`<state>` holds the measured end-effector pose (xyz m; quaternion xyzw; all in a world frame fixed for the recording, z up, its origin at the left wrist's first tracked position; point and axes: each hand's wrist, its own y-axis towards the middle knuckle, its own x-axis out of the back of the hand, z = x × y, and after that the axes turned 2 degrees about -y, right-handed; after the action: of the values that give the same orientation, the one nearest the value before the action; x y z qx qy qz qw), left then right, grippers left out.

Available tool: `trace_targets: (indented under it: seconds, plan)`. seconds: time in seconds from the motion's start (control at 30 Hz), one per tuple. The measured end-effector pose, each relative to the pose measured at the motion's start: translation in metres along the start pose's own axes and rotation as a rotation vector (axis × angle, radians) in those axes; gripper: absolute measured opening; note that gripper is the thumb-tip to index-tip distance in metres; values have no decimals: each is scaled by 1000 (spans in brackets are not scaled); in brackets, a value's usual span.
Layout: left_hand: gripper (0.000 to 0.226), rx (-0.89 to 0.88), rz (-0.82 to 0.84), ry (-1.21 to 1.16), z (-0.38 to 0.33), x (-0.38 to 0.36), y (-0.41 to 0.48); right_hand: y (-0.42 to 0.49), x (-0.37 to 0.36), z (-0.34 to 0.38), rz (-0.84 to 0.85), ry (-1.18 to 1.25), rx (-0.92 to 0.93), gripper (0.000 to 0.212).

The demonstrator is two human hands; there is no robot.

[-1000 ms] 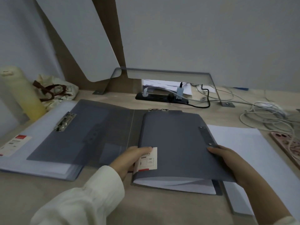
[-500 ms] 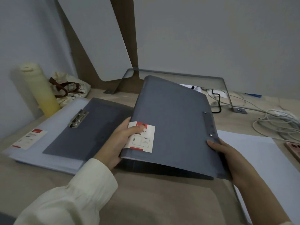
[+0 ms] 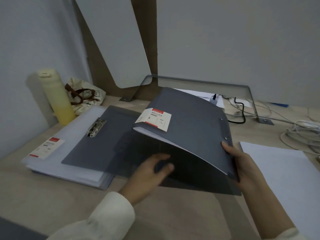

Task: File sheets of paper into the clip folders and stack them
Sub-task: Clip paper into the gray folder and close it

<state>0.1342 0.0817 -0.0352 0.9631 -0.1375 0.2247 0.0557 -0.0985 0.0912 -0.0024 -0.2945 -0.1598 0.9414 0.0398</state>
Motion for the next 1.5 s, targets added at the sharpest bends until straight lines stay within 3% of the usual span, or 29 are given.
trace_targets:
  seconds: [0.07, 0.13, 0.33, 0.4, 0.5, 0.6, 0.77, 0.9, 1.1, 1.2, 1.27, 1.33, 1.5]
  plan:
    - [78, -1, 248, 556, 12, -23, 4, -8, 5, 8, -27, 22, 62, 35]
    - [97, -16, 343, 873, 10, -39, 11, -16, 14, 17, -37, 39, 114, 32]
    - [83, -51, 330, 1182, 9, -54, 26, -40, 50, 44, -120, 24, 255, 25]
    - [77, -174, 230, 1146, 12, -52, 26, -45, 61, 47, -131, 40, 276, 30]
    - [79, -209, 209, 1103, 23, -43, 24, -50, 75, 47, -154, 64, 285, 34]
    - [77, -271, 11, 965, 25, -36, 21, -55, 84, 45, -181, 86, 291, 31]
    - [47, -43, -305, 371, 31, -27, 12, -59, 96, 38, -196, 111, 270, 29]
    - [39, 44, -524, 68, 13, -19, 7, -56, 99, 32, -212, -8, 255, 36]
    - [40, -55, -506, 122, 4, -8, 5, -43, 87, 12, -197, -249, 97, 43]
    - [42, -163, -453, 197, -1, -10, -3, -33, 71, -11, -176, -318, 56, 34]
    - [55, -339, -389, 296, 3, -10, -4, -26, 59, -24, -179, -340, 41, 31]
    - [83, -507, -268, 422, 16, -11, 2, -20, 47, -35, -162, -339, 22, 31]
    - [102, -571, -58, 611, 47, -17, 7, -12, 29, -55, -175, -354, -2, 13]
